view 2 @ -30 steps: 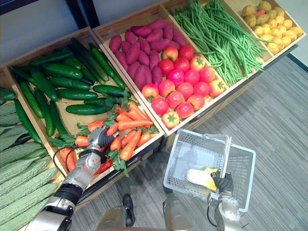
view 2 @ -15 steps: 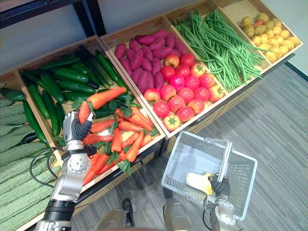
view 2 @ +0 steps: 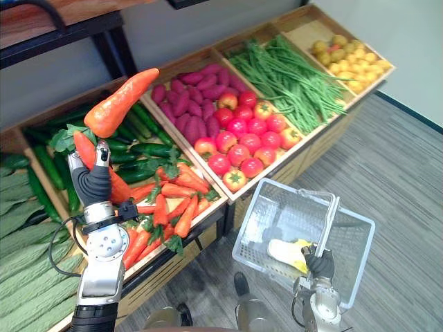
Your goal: Pick vegetable in the basket
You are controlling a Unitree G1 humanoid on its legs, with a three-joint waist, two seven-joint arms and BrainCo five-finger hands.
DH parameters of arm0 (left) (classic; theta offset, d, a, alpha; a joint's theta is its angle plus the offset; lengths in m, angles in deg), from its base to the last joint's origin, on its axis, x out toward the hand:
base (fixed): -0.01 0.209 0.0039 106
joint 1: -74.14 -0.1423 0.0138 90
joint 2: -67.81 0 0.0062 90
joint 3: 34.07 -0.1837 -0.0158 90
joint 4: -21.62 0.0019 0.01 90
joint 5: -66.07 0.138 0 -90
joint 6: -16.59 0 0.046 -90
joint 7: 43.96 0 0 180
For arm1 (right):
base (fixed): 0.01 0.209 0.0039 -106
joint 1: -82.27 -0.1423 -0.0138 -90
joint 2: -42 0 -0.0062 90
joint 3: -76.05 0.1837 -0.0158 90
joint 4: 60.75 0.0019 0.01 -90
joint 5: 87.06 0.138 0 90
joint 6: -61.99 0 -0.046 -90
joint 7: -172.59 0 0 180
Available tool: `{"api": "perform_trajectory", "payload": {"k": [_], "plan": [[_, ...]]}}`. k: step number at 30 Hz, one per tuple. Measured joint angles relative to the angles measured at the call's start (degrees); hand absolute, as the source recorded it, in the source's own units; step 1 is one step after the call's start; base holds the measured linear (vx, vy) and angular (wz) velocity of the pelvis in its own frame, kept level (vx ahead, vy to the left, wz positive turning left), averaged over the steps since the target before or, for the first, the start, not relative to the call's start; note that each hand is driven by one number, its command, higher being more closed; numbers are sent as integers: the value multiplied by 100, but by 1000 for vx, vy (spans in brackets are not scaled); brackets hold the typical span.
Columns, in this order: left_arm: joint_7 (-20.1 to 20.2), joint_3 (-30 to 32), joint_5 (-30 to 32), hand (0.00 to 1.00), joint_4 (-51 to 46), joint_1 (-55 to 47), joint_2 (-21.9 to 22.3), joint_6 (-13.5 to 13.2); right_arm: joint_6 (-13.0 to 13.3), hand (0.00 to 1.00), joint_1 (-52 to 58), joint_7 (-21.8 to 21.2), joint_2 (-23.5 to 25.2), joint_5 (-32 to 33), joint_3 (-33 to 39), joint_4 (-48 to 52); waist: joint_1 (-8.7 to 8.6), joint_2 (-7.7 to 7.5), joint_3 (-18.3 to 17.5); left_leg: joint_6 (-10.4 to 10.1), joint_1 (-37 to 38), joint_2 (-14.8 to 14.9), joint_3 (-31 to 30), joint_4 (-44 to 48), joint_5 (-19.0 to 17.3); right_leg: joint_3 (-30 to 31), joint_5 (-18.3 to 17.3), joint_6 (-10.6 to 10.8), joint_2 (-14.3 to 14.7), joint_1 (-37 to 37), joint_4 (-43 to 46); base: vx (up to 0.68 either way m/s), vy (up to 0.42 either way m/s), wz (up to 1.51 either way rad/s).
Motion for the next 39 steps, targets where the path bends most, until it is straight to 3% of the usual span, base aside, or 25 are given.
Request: {"api": "perform_trajectory", "payload": {"k": [2,3,4,5,6,8,9,10,11,12,13,14,15,17,18,19,21,22,26,30,39], "plan": [[22,0,-32,100,64,-1,-6,-10,0,100,-155,2,-6,-55,-86,-21,-34,-24,-22,-63,176,88,446,-6,-37,-1347,-38,-240,-389,-138,126,43,-32,-113],[25,54,-55,100,85,-40,10,-10,0,100,-267,0,-35,-100,-148,-162,-71,25,-71,-98,312,111,679,-31,-30,-2269,-39,-655,-579,-105,123,77,-10,-105],[26,118,-55,100,84,-52,35,-13,0,100,-331,1,-61,-119,-189,-238,-89,54,-97,-122,379,132,797,-101,-9,-2700,-58,-837,-653,-80,124,131,-38,-131],[13,212,-78,100,85,-55,88,-30,0,100,-478,2,-106,-168,-286,-384,-108,109,-129,-235,598,130,1017,-349,68,-3488,-77,-896,-811,-15,185,204,-130,-154],[9,262,-113,100,108,-46,99,-51,-1,100,-590,0,-110,-201,-337,-512,-119,115,-139,-278,842,108,1301,-535,86,-3878,38,-834,-909,-16,342,208,-165,-155],[17,235,-115,100,239,-28,103,-111,-1,100,-592,2,-127,-273,-346,-576,-124,143,-146,-279,1035,125,1384,-596,85,-3719,194,-751,-791,-28,416,180,-161,-117],[25,181,-178,100,421,-15,168,-123,-22,100,-577,4,-200,-291,-385,-623,-165,264,-214,-279,1179,296,1393,-467,89,-3478,55,-751,-555,-21,463,184,-149,-105],[34,154,-228,100,479,13,188,-127,-27,100,-577,0,-222,-293,-417,-623,-210,293,-232,-279,1175,423,1363,-248,93,-3400,2,-739,-459,-3,470,230,-166,-112],[94,114,-242,100,621,100,194,-138,-36,100,-577,-7,-257,-296,-482,-623,-296,341,-227,-311,1113,748,1217,402,175,-3276,-31,-786,-261,117,426,173,-97,-72],[138,101,-302,100,727,145,177,-158,-37,100,-576,-10,-267,-293,-517,-622,-301,345,-227,-206,1057,927,1110,815,280,-3178,-29,-788,-158,202,380,235,-120,-97],[151,-5,-420,100,963,218,128,-169,-37,100,-576,-19,-287,-288,-558,-619,-300,339,-227,180,877,1230,875,1702,688,-2951,-48,-820,13,401,255,248,-91,-103],[170,-69,-521,100,1162,247,121,-179,-36,100,-587,-16,-327,-274,-629,-583,-291,343,-227,277,540,1302,325,2393,783,-2731,-74,-875,88,592,91,246,-63,-101],[198,-108,-575,100,1211,253,124,-178,-36,100,-593,0,-335,-265,-645,-530,-287,348,-230,214,298,1183,-28,2578,617,-2599,-76,-882,101,641,38,236,16,-93],[257,-146,-698,100,1276,206,120,-190,-36,100,-607,0,-449,-232,-771,-259,-227,327,-217,153,-364,456,-1203,2343,91,-2144,-42,-891,107,865,-143,235,80,-100],[257,-147,-719,100,1317,191,115,-195,-36,100,-616,0,-457,-232,-807,-206,-209,328,-217,159,-440,259,-1443,2134,22,-2026,-33,-877,106,928,-172,257,128,-111],[255,-148,-736,100,1381,165,112,-195,-32,100,-650,-2,-491,-236,-892,-139,-162,321,-212,125,-577,-162,-1891,1598,-45,-1762,-2,-832,109,1027,-230,188,121,-105],[255,-174,-737,100,1428,148,116,-198,-28,100,-760,-9,-600,-235,-1012,-138,-106,341,-225,-22,-650,-611,-2531,562,108,-1410,93,-675,161,1114,-322,137,150,-118],[257,-212,-736,100,1428,163,120,-200,-27,100,-805,-24,-688,-233,-1096,-112,-106,436,-259,38,-678,-660,-2688,-61,549,-1188,120,-569,296,1134,-386,98,181,-99],[401,-459,-725,100,1774,260,17,-199,-32,100,-725,-144,-611,-148,-1418,148,-184,201,-316,201,-360,-831,-2302,-635,621,-701,289,-325,124,1187,-708,114,165,-52],[524,-841,-710,100,2083,414,-25,-193,-35,100,-736,-413,-615,-53,-1778,308,-263,166,-339,309,-87,-1059,-2096,-1265,800,-492,294,-209,-44,1183,-834,83,123,-17],[792,-1086,-664,100,3023,547,-79,-63,-106,100,-768,-561,-617,-47,-2080,322,-280,141,-356,336,144,-1122,-2031,-1631,908,-341,317,-184,-60,1177,-905,61,35,-5]]}}
